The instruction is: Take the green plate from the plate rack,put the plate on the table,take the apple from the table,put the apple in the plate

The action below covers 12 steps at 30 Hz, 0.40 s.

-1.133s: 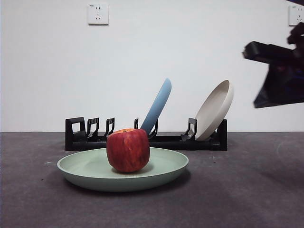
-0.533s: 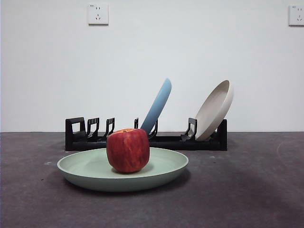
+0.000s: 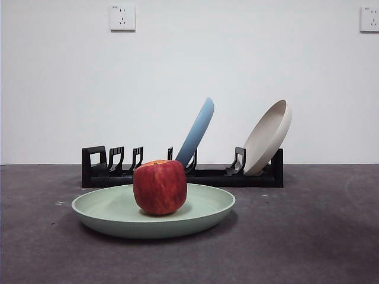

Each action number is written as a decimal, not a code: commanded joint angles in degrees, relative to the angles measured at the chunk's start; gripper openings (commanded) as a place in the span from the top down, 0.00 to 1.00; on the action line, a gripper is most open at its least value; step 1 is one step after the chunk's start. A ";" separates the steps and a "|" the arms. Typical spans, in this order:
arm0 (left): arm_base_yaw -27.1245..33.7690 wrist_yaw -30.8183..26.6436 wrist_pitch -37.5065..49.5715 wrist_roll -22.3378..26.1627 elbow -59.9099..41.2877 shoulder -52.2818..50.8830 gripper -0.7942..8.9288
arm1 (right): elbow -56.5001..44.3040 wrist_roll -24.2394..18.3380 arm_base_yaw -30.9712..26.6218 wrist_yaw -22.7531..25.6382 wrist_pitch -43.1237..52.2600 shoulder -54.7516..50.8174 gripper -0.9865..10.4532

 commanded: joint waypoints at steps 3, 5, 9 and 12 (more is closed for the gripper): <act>0.20 -0.09 0.09 -0.39 -0.76 -0.04 0.92 | -3.13 0.20 0.02 -0.28 1.57 -0.22 0.91; 0.20 -0.09 0.09 -0.39 -0.76 -0.04 0.92 | -4.07 0.22 0.20 -0.31 1.57 -0.22 0.91; 0.20 -0.09 0.09 -0.39 -0.76 -0.04 0.92 | -5.77 1.27 1.77 -0.26 1.33 -0.22 0.91; 0.20 -0.09 0.09 -0.39 -0.76 -0.07 0.92 | -5.77 1.40 3.26 -0.31 -0.31 -0.22 0.91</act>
